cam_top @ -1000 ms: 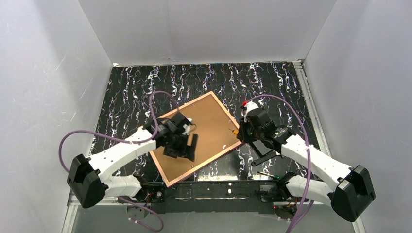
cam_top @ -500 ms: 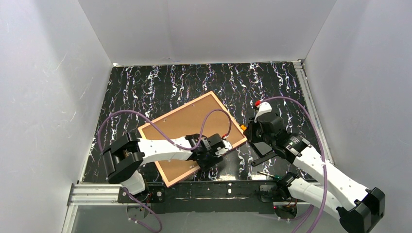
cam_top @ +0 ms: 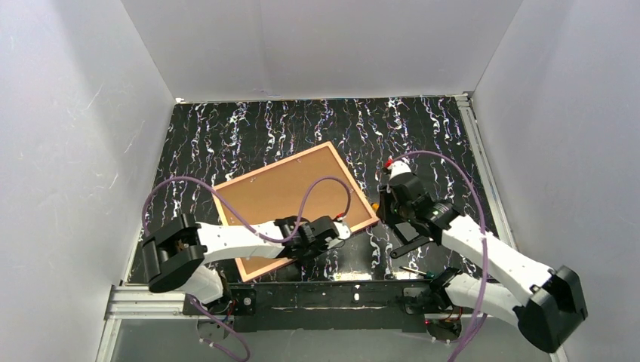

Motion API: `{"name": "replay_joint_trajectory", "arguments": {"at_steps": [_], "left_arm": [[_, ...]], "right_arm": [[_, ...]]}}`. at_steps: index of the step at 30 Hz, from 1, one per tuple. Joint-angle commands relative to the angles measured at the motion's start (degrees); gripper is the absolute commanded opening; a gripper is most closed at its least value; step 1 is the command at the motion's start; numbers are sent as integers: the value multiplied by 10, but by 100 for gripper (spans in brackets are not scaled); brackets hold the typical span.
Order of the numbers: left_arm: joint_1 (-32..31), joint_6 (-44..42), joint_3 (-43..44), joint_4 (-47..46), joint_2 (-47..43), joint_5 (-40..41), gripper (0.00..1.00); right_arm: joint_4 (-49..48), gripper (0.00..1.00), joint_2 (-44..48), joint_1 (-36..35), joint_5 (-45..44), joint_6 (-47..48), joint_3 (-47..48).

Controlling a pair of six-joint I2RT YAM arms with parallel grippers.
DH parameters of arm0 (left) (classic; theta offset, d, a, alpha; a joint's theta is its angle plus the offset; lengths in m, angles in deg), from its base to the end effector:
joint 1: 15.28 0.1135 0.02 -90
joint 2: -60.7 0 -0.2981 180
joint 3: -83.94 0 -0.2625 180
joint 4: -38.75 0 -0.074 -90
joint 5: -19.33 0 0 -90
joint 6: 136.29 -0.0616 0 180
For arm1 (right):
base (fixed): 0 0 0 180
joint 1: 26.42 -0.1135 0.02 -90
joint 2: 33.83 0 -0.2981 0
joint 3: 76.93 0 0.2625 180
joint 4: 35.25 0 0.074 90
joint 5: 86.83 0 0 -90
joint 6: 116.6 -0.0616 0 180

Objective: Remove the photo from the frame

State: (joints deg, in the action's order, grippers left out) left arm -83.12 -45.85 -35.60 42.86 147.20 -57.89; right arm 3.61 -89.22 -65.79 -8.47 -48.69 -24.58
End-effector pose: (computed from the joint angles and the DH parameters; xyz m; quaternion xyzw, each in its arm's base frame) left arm 0.1460 -0.3223 0.2285 0.4317 0.7474 -0.1984 0.4645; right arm 0.1724 0.1254 0.2552 -0.0956 0.9044 0.1276 0.3958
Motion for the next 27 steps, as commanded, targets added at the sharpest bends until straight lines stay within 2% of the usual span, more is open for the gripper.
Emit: {"name": "replay_joint_trajectory", "arguments": {"at_steps": [1, 8, 14, 19, 27], "left_arm": [[14, 10, -73, 95, -35, 52, 10], [18, 23, -88, 71, -39, 39, 6], [18, 39, -106, 62, -44, 30, 0], [18, 60, -113, 57, -39, 15, 0], [18, 69, -115, 58, -40, 8, 0]], "right_arm": [[-45, 1, -66, 6, 24, 14, 49], [-61, 1, -148, 6, 61, 15, 105], [-82, 1, -174, 6, 61, 8, 106], [-103, 1, -200, 6, 68, 8, 103], [-103, 1, -221, 5, 30, 8, 95]]}}
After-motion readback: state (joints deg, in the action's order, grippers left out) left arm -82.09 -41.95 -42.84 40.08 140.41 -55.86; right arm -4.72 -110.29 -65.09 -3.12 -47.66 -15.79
